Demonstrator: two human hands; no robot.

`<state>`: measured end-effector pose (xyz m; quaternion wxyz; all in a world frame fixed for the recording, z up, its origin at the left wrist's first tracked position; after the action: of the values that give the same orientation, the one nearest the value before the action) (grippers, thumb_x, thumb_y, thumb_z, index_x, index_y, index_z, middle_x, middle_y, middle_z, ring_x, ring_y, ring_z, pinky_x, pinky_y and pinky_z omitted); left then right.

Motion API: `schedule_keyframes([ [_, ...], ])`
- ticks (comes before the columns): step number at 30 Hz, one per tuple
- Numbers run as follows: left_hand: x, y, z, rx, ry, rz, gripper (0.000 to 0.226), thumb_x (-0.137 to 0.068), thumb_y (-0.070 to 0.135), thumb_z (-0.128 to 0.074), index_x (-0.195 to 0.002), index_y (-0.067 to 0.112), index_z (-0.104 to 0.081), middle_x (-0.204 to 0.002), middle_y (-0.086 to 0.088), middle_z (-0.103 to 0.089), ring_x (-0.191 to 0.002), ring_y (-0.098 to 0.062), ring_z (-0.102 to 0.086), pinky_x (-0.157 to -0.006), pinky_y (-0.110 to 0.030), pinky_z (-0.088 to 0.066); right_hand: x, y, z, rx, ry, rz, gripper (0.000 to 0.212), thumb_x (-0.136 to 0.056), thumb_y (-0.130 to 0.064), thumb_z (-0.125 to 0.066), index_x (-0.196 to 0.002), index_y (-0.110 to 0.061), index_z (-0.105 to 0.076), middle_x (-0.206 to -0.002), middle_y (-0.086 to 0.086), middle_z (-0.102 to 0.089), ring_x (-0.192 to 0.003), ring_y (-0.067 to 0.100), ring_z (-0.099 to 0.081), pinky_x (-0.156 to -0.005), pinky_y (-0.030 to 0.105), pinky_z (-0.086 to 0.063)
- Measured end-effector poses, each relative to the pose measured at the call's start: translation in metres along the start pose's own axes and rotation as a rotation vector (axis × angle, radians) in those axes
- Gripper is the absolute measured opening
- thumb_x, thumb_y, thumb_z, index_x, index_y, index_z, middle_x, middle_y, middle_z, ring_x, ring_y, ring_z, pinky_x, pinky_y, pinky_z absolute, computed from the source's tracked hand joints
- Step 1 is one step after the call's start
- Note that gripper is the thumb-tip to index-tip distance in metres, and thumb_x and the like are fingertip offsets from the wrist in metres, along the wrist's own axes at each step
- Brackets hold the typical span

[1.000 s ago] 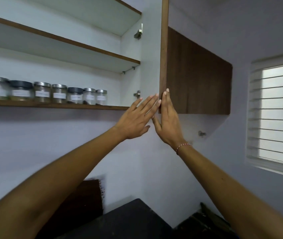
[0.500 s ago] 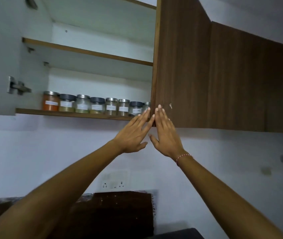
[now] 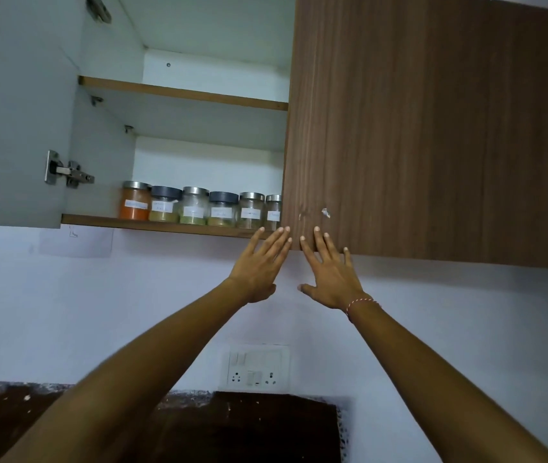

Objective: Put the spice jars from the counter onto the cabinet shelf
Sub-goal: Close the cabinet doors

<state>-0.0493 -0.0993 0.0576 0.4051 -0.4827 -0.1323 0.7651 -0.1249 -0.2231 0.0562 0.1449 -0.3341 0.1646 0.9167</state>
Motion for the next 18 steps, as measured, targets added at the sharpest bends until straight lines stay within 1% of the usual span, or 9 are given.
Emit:
schedule_keyframes([
  [3, -0.008, -0.001, -0.014, 0.002, -0.057, 0.033, 0.093, -0.089, 0.048, -0.048, -0.145, 0.004, 0.013, -0.155, -0.015, 0.018, -0.144, -0.028, 0.016, -0.114, -0.051, 0.009, -0.011, 0.003, -0.014, 0.026, -0.032, 0.002, 0.094, -0.084, -0.058, -0.051, -0.147, -0.027, 0.012, -0.155, 0.004, 0.024, -0.145, 0.026, 0.016, -0.114, 0.055, 0.000],
  [11, -0.019, -0.001, -0.032, 0.036, -0.114, 0.057, 0.102, -0.085, 0.047, -0.055, -0.144, 0.004, 0.016, -0.155, -0.014, 0.022, -0.145, -0.027, 0.015, -0.117, -0.048, 0.003, -0.023, 0.003, -0.034, 0.028, 0.021, -0.008, 0.100, -0.082, -0.056, -0.056, -0.147, -0.026, 0.015, -0.155, 0.004, 0.026, -0.144, 0.027, 0.019, -0.113, 0.057, -0.001],
  [14, -0.016, -0.001, -0.026, 0.080, -0.134, 0.054, 0.100, -0.085, 0.047, -0.055, -0.145, 0.005, 0.014, -0.155, -0.013, 0.020, -0.145, -0.027, 0.016, -0.117, -0.047, 0.003, -0.024, 0.003, -0.033, 0.022, 0.028, -0.021, 0.098, -0.083, -0.055, -0.054, -0.147, -0.026, 0.014, -0.155, 0.005, 0.025, -0.144, 0.026, 0.018, -0.112, 0.058, 0.001],
  [16, -0.007, -0.005, -0.019, 0.085, -0.095, 0.040, 0.095, -0.087, 0.047, -0.051, -0.146, 0.008, 0.012, -0.157, -0.010, 0.017, -0.145, -0.027, 0.016, -0.117, -0.046, 0.004, -0.022, -0.004, -0.029, 0.025, 0.098, -0.022, 0.090, -0.087, -0.052, -0.050, -0.148, -0.025, 0.010, -0.156, 0.006, 0.021, -0.145, 0.025, 0.013, -0.113, 0.058, 0.000],
  [18, 0.013, -0.016, -0.014, 0.083, -0.015, 0.039, 0.092, -0.087, 0.046, -0.051, -0.147, 0.011, 0.009, -0.158, -0.009, 0.012, -0.145, -0.027, 0.012, -0.117, -0.044, 0.005, -0.018, -0.024, -0.024, 0.014, 0.207, 0.028, 0.083, -0.090, -0.049, -0.047, -0.149, -0.023, 0.005, -0.157, 0.008, 0.014, -0.146, 0.026, 0.007, -0.114, 0.056, -0.001],
])
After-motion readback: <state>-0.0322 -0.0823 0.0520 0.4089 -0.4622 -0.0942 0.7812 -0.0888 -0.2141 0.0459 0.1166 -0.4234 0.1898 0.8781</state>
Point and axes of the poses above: each hand's wrist, its own x-axis away from the middle knuckle, its own z-axis out of the back of the hand, y = z × x, the point moved 4 cm from there along -x, towards the middle knuckle
